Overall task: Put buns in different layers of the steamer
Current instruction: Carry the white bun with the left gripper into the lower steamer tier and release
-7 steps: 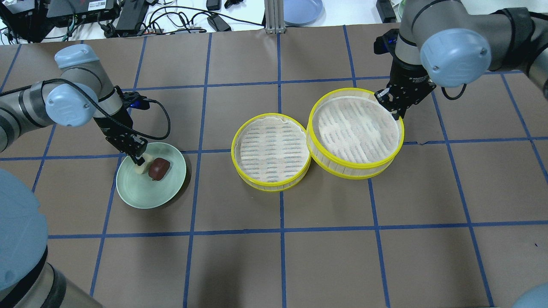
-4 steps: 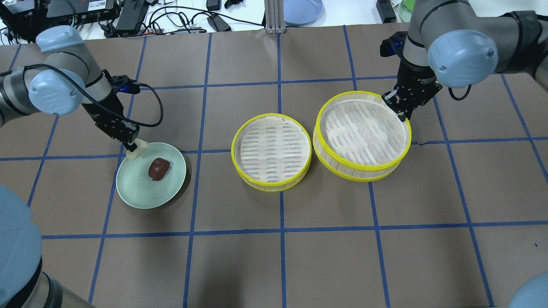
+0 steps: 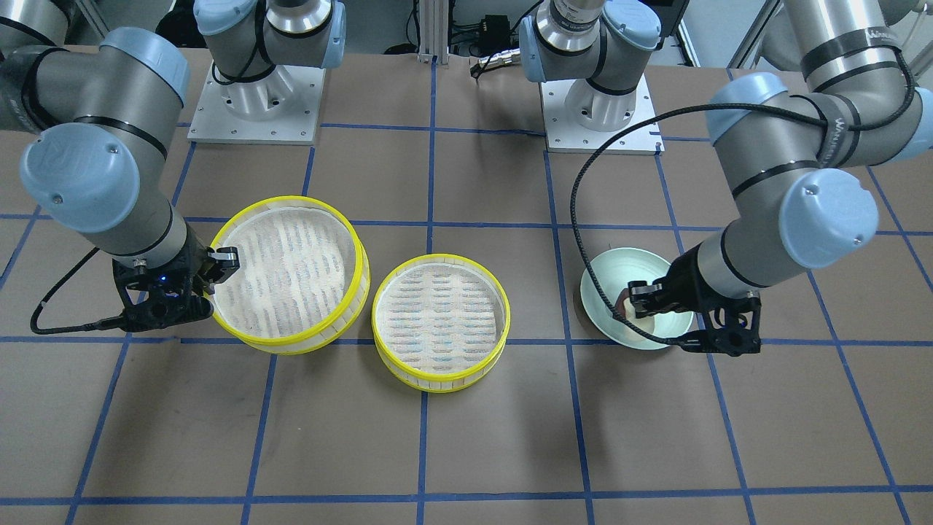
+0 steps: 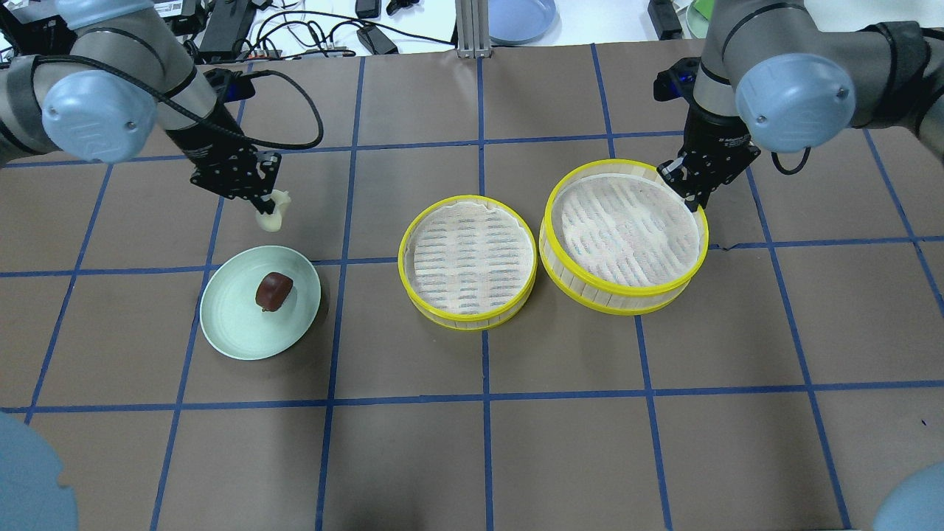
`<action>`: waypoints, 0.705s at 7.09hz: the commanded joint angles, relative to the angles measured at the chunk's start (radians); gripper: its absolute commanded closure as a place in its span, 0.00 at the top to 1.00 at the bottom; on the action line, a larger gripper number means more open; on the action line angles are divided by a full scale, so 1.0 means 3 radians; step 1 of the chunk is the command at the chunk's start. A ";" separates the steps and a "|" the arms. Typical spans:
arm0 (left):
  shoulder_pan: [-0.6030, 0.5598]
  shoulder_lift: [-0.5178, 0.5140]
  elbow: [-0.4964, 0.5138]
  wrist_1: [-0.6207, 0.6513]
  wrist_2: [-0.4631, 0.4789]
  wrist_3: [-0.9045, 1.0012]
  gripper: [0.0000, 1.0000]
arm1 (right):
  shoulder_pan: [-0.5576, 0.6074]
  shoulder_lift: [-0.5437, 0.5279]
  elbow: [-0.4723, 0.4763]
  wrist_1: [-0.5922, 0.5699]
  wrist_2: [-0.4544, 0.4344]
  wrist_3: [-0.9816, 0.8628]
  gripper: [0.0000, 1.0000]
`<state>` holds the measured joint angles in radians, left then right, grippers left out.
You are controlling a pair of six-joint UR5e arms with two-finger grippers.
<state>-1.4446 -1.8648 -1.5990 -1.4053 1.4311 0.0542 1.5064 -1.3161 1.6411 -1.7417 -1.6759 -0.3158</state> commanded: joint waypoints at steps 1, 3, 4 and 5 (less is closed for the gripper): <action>-0.0409 -0.0032 -0.0003 0.0158 -0.0539 -0.0883 0.00 | 0.0000 0.0000 0.0006 0.0002 0.0003 0.0005 0.00; -0.0691 -0.0169 -0.0080 0.0485 -0.1107 -0.1304 0.00 | 0.0000 -0.0005 0.0016 0.0002 0.0003 0.0015 0.00; -0.0773 -0.0246 -0.0136 0.0517 -0.1185 -0.1326 0.00 | 0.0010 -0.0010 0.0016 0.0002 -0.0007 0.0050 0.00; -0.0834 -0.0293 -0.0197 0.0517 -0.1166 -0.1316 0.00 | 0.0020 -0.0010 0.0016 0.0002 -0.0013 0.0051 0.00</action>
<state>-1.6665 -1.9311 -1.6370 -1.2611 1.0987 -0.3290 1.5092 -1.3186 1.6458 -1.7411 -1.6776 -0.3044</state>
